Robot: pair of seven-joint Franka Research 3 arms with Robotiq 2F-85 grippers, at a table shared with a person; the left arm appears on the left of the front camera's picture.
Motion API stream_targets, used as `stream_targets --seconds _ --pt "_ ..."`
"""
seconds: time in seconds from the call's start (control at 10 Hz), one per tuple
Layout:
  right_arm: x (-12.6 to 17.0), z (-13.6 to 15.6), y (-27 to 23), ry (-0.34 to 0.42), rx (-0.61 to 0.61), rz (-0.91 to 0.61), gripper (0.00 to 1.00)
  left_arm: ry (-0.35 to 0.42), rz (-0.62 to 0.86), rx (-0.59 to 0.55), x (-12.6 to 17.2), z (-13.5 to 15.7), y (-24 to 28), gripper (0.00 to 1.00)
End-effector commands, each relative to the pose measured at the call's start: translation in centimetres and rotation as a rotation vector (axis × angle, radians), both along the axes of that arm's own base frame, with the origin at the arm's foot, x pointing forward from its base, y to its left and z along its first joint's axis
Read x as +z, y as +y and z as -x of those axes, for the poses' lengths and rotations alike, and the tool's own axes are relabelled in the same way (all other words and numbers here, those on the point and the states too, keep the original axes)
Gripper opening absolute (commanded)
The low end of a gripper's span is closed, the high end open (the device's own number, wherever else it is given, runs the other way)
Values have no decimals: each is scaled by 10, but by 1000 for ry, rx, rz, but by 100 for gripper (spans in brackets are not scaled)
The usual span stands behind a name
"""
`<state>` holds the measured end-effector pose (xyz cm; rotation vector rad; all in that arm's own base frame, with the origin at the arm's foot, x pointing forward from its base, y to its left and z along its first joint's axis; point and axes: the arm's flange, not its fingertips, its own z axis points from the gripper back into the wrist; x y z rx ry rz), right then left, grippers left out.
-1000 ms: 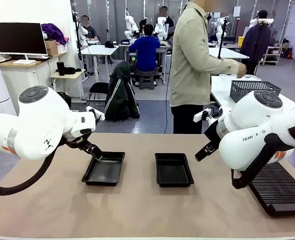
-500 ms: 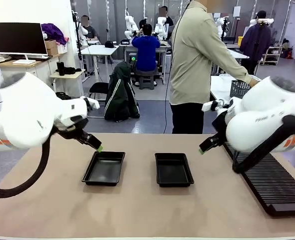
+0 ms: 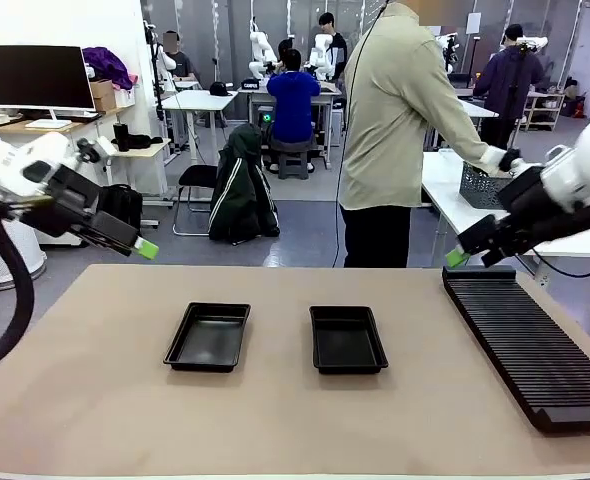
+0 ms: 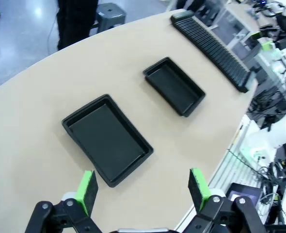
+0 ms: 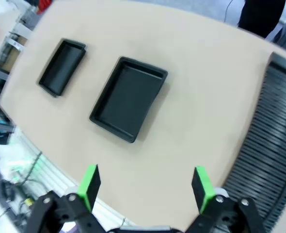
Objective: Inspect and transfer BCBs to ESD trays.
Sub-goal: Pick up the Blank PCB from the PCB Rack and place it in the left ESD tray.
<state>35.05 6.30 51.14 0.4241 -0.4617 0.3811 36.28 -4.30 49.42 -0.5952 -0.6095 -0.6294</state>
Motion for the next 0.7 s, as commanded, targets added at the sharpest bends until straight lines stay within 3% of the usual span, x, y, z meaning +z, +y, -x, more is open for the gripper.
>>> stream_targets --seconds 0.0,0.3,0.6 --pt "11 2 -30 60 -6 -126 100 18 117 -77 4 -5 17 100" --pt "15 3 -76 185 -30 -351 100 65 394 -81 8 -6 47 100" --pt "11 -1 -121 244 -76 -596 100 236 599 -85 13 -8 67 100"
